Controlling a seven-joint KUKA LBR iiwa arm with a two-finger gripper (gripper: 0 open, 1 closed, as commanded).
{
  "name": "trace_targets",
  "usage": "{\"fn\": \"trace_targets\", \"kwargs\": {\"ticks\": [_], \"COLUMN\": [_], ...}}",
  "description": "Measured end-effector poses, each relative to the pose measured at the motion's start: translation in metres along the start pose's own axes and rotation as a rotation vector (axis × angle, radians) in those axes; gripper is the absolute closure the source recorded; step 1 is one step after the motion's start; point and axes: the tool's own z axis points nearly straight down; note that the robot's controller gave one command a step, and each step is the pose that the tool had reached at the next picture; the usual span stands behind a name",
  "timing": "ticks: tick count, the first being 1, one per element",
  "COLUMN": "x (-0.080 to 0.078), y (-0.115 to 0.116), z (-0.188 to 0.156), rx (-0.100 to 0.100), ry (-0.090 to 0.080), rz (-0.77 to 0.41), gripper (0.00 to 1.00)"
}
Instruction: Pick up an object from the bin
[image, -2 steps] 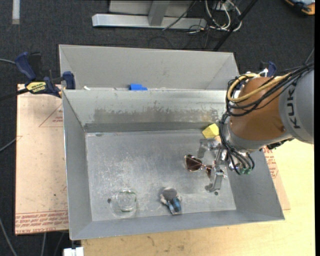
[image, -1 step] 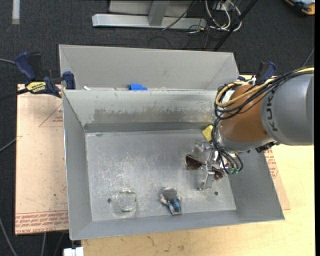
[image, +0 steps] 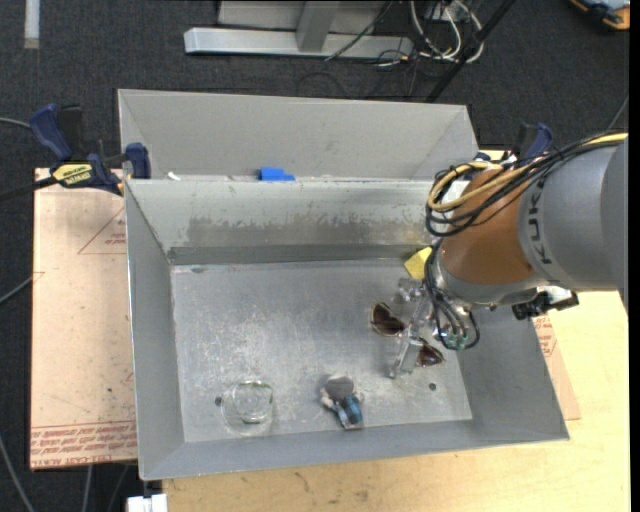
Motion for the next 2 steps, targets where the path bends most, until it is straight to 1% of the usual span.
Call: {"fn": "trace_targets", "kwargs": {"ticks": [1,2], "x": [-0.0016,-0.0006], "y": [0.0006,0.0007], "z": [0.0001,-0.0002], "rx": [0.0,-0.001], "ry": [-0.003,-0.002], "rz": [-0.145,-0.002], "gripper": [0.0,1.0]}}
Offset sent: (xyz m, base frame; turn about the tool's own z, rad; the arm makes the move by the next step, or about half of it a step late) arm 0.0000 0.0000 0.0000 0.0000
